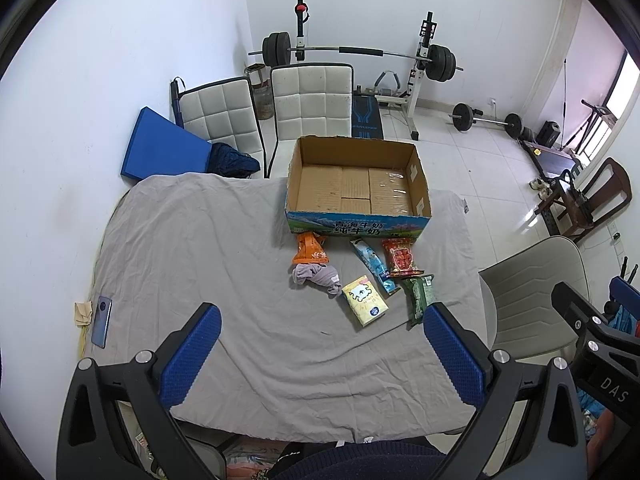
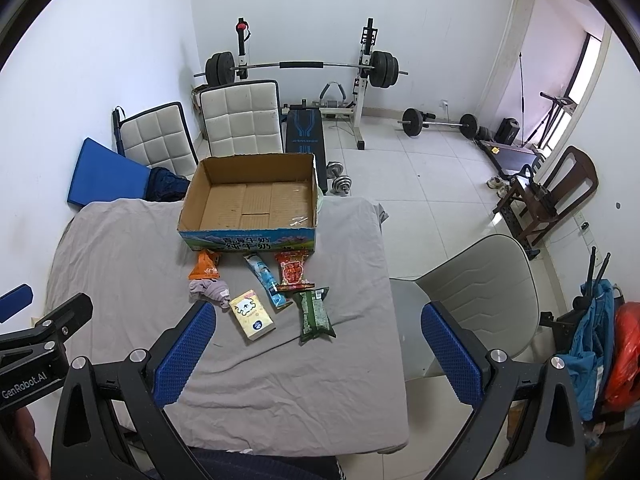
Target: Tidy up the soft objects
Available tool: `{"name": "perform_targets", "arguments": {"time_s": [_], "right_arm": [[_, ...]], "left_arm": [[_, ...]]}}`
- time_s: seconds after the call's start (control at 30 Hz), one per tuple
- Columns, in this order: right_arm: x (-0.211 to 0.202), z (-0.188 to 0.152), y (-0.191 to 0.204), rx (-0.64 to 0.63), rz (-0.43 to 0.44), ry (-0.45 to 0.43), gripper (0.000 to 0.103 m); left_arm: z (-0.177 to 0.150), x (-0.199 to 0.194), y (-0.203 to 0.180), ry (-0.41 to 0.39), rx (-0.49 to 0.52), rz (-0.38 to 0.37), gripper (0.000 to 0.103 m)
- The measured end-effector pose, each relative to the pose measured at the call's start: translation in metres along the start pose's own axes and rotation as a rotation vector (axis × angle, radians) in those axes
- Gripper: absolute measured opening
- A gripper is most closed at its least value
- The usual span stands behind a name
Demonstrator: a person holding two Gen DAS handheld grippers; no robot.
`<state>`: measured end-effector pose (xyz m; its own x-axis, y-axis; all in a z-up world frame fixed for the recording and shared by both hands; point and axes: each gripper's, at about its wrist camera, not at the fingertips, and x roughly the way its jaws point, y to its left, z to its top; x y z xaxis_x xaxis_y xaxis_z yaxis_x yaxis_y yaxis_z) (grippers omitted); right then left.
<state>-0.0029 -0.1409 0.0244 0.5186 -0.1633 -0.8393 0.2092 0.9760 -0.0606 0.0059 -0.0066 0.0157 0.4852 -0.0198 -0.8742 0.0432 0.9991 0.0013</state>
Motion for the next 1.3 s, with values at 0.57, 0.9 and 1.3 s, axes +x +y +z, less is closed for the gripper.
{"name": "perform_targets", "arguments": {"time_s": [0.57, 0.9, 1.3], "right_arm": [[-0.005, -0.004, 0.000, 0.001, 0.015, -0.019, 0.103], [0.039, -0.001, -0.011, 0.017, 0.026, 0.039, 0.103], [0.319, -0.036, -0.026, 0.016, 0.011, 0.418, 0.103]], "left_arm": [[0.000, 0.000, -0.002, -0.001, -0.001, -0.003, 0.103], [0.016, 0.039, -0.001, 0.025, -0.031, -0.005, 0.103], [0.007, 0.291, -0.031, 0.446, -0.089, -0.078, 0.103]]}}
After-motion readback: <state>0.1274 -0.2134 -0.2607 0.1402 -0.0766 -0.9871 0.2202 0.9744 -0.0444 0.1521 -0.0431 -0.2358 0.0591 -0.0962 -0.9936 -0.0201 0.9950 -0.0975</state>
